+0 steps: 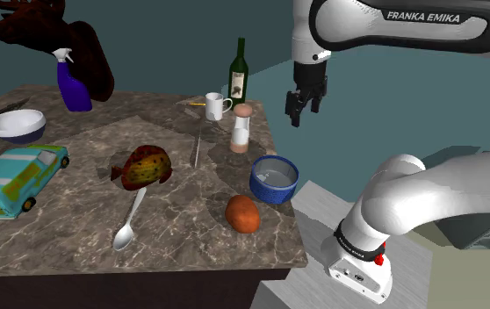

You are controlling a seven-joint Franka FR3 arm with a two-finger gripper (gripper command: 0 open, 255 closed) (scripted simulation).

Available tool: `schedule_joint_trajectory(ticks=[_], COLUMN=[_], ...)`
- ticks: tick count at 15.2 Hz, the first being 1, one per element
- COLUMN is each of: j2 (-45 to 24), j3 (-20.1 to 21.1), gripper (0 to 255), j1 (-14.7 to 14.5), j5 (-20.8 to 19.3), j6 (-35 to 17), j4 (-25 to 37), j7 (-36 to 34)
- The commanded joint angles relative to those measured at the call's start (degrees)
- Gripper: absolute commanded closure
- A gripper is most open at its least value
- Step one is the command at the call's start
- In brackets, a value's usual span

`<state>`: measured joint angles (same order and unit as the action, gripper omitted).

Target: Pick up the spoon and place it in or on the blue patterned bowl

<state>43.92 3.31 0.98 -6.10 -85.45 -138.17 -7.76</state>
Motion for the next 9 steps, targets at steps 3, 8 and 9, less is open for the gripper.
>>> schedule_joint_trajectory(ticks=[3, 8, 9], j2=[-0.50, -3.25, -4.06], j3=[1.89, 6.79, 7.78], gripper=[0, 0, 0], j1=[-0.46, -1.66, -1.90], j5=[2.72, 9.30, 10.53], j6=[-1.85, -7.38, -8.63], j4=[-1.36, -3.56, -3.78], j7=[-3.82, -13.06, -14.86])
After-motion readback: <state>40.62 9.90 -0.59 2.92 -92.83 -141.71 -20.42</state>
